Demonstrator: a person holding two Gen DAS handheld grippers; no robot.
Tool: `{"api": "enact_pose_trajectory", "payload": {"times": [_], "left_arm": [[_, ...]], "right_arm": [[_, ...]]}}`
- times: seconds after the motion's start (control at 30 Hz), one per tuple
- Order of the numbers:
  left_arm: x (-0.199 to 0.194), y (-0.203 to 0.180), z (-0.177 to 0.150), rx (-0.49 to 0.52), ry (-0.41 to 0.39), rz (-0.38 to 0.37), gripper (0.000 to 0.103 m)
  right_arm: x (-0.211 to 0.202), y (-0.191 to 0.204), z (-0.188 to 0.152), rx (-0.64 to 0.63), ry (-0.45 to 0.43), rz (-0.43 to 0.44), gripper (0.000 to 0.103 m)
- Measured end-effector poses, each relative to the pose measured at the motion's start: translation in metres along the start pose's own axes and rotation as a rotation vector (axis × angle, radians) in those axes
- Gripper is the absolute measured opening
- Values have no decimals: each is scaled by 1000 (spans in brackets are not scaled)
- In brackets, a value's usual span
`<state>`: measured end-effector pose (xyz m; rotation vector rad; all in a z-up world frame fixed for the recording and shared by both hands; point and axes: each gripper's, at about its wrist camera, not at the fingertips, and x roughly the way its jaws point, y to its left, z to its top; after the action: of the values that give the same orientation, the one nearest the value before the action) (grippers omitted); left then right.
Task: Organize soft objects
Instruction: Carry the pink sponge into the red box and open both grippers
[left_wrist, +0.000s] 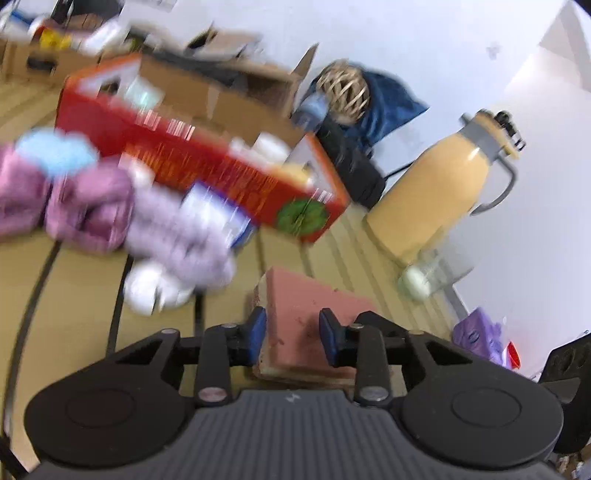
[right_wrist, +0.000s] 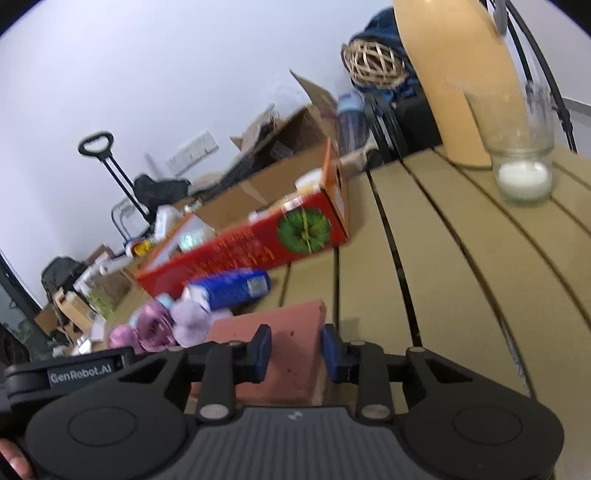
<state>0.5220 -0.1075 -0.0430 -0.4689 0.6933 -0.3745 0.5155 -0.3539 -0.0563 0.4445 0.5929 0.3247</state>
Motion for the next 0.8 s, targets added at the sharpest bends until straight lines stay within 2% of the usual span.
{"api": "enact_pose_trajectory", "payload": {"times": [0.1, 0.2, 0.3, 0.43, 0.5, 0.57, 0.63, 0.7, 0.73, 0.8], "left_arm": [[-8, -11, 38, 42, -76, -23, 31], [-3, -8, 93, 45, -116, -26, 31], [14, 14, 152, 44, -120, 10, 32], [66, 58, 221, 97, -62, 111, 32], [99, 83, 248, 129, -16, 189, 33], [126, 110, 270, 137, 13, 235, 33], [149, 140, 284, 106, 67, 282, 32], [163, 157, 282, 108, 135, 333, 30], [161, 154, 277, 180, 106, 356, 30], [156, 149, 270, 248, 105, 371, 36]], "right_arm": [[2, 23, 38, -85, -60, 10, 28], [30, 48, 88, -157, -94, 44, 28], [86, 68, 139, -166, -61, 89, 28], [190, 90, 181, -162, 15, 64, 27], [247, 95, 188, -104, 82, 34, 27], [298, 97, 191, -60, 131, 12, 27], [339, 97, 189, -28, 196, -5, 27], [367, 98, 177, -20, 279, -16, 27], [374, 100, 171, -32, 302, -19, 27], [375, 102, 168, -23, 318, 8, 27]]}}
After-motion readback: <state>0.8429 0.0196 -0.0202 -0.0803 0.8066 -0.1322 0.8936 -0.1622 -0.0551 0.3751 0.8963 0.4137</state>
